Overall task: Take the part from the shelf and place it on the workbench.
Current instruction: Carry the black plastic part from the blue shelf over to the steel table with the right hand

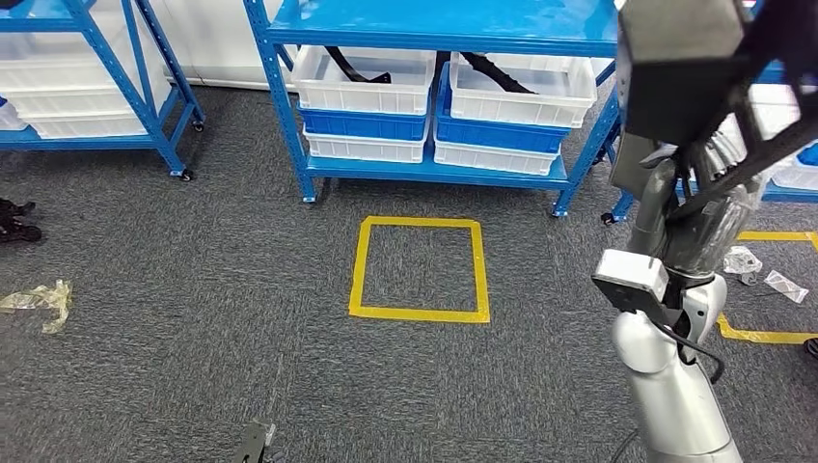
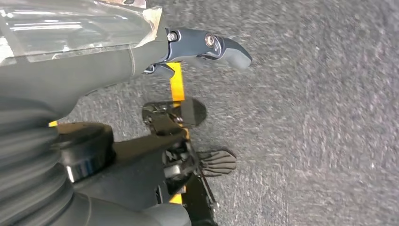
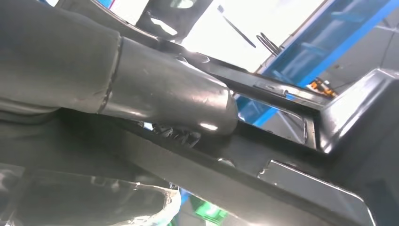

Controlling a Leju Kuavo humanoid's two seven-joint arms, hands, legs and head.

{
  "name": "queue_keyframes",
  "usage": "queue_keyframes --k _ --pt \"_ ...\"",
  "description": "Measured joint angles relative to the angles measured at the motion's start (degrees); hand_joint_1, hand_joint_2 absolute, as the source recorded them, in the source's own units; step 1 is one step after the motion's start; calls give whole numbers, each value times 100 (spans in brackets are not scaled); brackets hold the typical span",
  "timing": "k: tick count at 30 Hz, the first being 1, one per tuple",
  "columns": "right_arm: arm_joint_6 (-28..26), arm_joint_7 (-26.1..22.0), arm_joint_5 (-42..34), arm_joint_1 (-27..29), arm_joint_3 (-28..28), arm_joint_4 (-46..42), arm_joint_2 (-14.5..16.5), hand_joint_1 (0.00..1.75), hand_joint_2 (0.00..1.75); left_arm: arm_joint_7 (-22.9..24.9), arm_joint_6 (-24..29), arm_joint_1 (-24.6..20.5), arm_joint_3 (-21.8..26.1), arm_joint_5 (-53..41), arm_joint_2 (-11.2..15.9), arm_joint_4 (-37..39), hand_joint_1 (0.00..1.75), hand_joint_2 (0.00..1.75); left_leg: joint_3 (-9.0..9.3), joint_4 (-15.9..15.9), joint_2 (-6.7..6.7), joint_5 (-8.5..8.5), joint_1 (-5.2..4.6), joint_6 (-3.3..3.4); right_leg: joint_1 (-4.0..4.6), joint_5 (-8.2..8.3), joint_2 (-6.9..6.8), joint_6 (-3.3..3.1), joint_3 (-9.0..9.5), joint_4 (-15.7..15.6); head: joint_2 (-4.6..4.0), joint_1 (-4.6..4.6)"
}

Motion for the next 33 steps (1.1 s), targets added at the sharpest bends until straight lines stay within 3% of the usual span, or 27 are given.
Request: queue_keyframes --k 1,2,4,5,6,8,9,10,12,13,15,17,20,21,22,23,26,27,28,30,32,33 --pt "0 5 8 29 2 2 -8 175 0 1 2 6 -1 -3 2 1 0 175 -59 -8 13 73 -9 59 -14 -92 3 2 -56 65 0 12" --pt "0 13 14 54 2 3 -17 175 0 2 2 10 -1 -5 3 1 0 175 -129 -19 27 150 -4 111 -19 -286 7 -23 -141 231 0 31" --pt "0 23 19 77 -4 4 -31 175 0 4 2 9 -4 -8 4 1 0 175 -293 -19 42 291 -13 168 -26 -826 14 -103 -338 876 0 65" --pt "0 27 18 80 -7 4 -33 175 0 4 1 9 -5 -10 2 1 0 175 -388 -18 47 358 -21 181 -22 -995 18 -106 -416 1253 0 70" --pt "0 29 19 89 -8 4 -35 175 0 4 -1 9 -7 -13 1 1 0 175 -487 -16 52 427 -27 181 -18 -1029 21 -71 -446 1566 0 70" --pt "0 48 44 120 -8 4 -46 175 0 4 -9 10 -9 -17 -1 1 0 175 -687 -10 66 571 -31 164 -14 -763 22 62 -281 1724 0 71" --pt "0 65 69 132 -7 4 -53 175 0 4 -13 10 -9 -19 -1 1 0 175 -773 -7 72 640 -30 148 -14 -625 21 107 -61 1530 0 71" --pt "0 82 100 137 -7 4 -60 175 0 4 -15 11 -9 -20 -1 0 0 175 -838 -1 75 700 -34 124 -5 -615 19 100 278 1147 0 72" --pt "1 118 164 130 -4 -2 -67 175 0 2 -15 9 -10 -20 -4 -3 0 175 -898 6 83 799 -50 65 42 -873 20 -11 906 267 0 64" --pt "1 133 191 130 -3 -4 -70 175 0 -1 -15 7 -11 -20 -6 -4 0 175 -906 -2 89 846 -57 33 69 -1011 24 -74 1084 -28 0 61" --pt "2 165 242 146 -1 -7 -79 175 0 -4 -14 10 -11 -20 -7 -5 0 175 -919 -15 94 909 -45 -35 55 -1052 27 -171 1113 -189 0 59" --pt "7 191 284 167 2 -7 -86 175 0 -5 -5 23 -11 -20 -3 -5 0 175 -999 188 76 683 -19 -96 6 -970 12 -275 1100 -201 0 52" --pt "11 203 309 192 5 -7 -87 175 0 -10 24 40 -12 -20 -2 -5 0 175 -1350 1225 41 -20 9 -167 -2 -863 -47 -361 1022 -195 0 32" --pt "11 207 309 213 6 -7 -90 175 0 -11 34 48 -12 -17 -3 -5 0 175 -1428 1524 36 -117 20 -187 1 -842 -77 -354 990 -188 0 31" --pt "11 211 309 237 7 -7 -93 175 0 -13 43 56 -11 -14 -3 -5 0 175 -1416 1640 39 -107 34 -203 1 -831 -114 -345 965 -177 0 30" --pt "11 214 310 258 9 -7 -96 175 0 -14 47 62 -12 -11 -3 -5 0 175 -1285 1518 51 -6 51 -214 -4 -826 -154 -335 949 -164 0 30" --pt "10 214 310 276 11 -7 -112 175 0 -19 52 58 -12 -10 -3 -5 0 175 -590 470 274 318 66 -215 7 -850 -280 -280 910 -102 0 21" --pt "10 215 310 276 11 -8 -120 175 0 -21 53 55 -11 -11 -3 -5 0 175 -469 253 346 341 51 -191 32 -862 -322 -252 902 -80 0 23" --pt "9 216 310 277 12 -8 -129 175 0 -22 54 54 -11 -11 -4 -5 0 175 -438 164 372 318 29 -154 58 -868 -366 -223 890 -66 0 22" --pt "6 218 311 277 15 -9 -143 175 0 -24 55 57 -13 -11 -3 -5 0 175 -480 127 279 330 4 -62 84 -871 -459 -166 885 -56 0 33" --pt "4 218 311 277 19 -9 -157 175 0 -24 57 57 -13 -11 -6 -5 0 175 -512 90 168 369 6 26 68 -979 -378 -134 795 89 0 41" --pt "4 218 311 279 19 -8 -171 175 0 -24 61 55 -13 -10 -8 -5 0 175 -526 76 114 393 13 68 55 -1112 -270 -145 672 335 0 45"
